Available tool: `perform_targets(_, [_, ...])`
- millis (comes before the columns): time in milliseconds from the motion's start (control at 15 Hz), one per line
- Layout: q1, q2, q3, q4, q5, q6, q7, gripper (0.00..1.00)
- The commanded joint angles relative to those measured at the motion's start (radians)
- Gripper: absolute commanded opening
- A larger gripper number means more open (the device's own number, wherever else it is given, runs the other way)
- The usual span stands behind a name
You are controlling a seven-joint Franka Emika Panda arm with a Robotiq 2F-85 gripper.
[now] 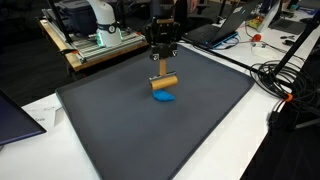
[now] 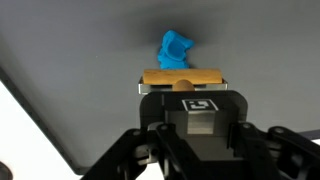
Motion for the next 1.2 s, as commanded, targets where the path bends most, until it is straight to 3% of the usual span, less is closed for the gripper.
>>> perform_targets(0, [0.042,0.070,-0.036,0.119,0.005,0.063,-0.084,0.22])
perform_targets(600, [0.024,0.213,-0.007,0.248,0.005,0.107,-0.164,0.22])
perform_targets(733, [0.003,0.216,0.000,0.191,0.006,0.064,-0.153,0.22])
perform_targets(1133, [-0.038,0.261,0.046,0.187,0.008,0.091,-0.165,0.22])
